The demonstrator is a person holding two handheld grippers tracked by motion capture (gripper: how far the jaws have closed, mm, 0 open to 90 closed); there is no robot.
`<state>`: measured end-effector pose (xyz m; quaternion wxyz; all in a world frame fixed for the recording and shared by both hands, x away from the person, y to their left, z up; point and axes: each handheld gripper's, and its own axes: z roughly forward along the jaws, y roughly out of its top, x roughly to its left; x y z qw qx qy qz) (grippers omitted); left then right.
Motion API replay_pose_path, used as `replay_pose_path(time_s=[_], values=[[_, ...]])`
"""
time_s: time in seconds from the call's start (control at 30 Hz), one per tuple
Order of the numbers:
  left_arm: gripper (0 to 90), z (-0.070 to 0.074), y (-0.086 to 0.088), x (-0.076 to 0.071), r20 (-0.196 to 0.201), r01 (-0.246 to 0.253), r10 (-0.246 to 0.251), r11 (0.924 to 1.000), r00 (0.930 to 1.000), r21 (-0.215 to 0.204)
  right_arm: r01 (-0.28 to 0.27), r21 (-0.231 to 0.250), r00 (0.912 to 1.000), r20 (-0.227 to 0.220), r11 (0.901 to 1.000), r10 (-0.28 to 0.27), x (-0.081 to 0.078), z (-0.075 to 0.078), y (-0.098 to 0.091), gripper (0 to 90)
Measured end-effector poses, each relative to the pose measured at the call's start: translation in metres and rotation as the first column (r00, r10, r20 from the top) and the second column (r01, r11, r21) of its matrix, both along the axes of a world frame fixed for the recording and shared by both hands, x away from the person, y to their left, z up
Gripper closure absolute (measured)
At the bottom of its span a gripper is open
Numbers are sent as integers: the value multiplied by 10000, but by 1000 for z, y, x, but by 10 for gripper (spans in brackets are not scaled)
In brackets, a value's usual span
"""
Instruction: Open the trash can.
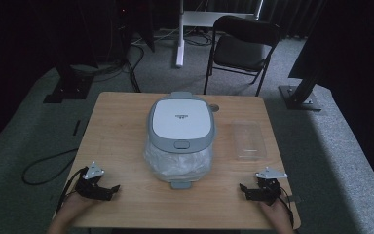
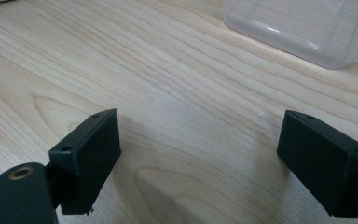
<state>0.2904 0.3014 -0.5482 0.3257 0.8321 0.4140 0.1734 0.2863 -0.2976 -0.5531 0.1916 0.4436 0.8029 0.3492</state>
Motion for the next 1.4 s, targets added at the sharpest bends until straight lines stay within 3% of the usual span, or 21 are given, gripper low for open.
replay_pose_path(time_s=[0.4, 0.53, 0.8, 1.0, 1.2, 1.3, 1.4], values=[[48, 2, 1, -3, -69, -155, 156, 9999, 9999, 57, 6, 4, 10000, -5, 10000, -6, 0, 0, 0, 125], [49, 4, -2, -6, -272, 55, -54, 10000, 9996, 64, 8, 2, 10000, -2, 10000, -8, 0, 0, 0, 125], [50, 13, -7, -6, -273, 250, -255, 9996, 9993, -158, 11, 10, 10000, -2, 10000, -11, 0, 0, 0, 125], [50, 22, -16, -9, -64, 511, -513, 9981, 9987, -333, 9, 10, 10000, 0, 10000, -9, 0, 0, 0, 125], [50, 39, -20, -10, 293, 804, -779, 9923, 9965, -941, 8, 2, 10000, -7, 10000, -8, 0, 0, 0, 126], [50, 46, -24, -10, 445, 1003, -968, 9913, 9943, -850, 13, 8, 10000, -2, 10000, -13, 0, 0, 0, 126], [50, 57, -29, -10, 627, 1287, -1225, 9860, 9905, -1061, 27, 20, 10000, -18, 10000, -27, 0, 0, 0, 126]])
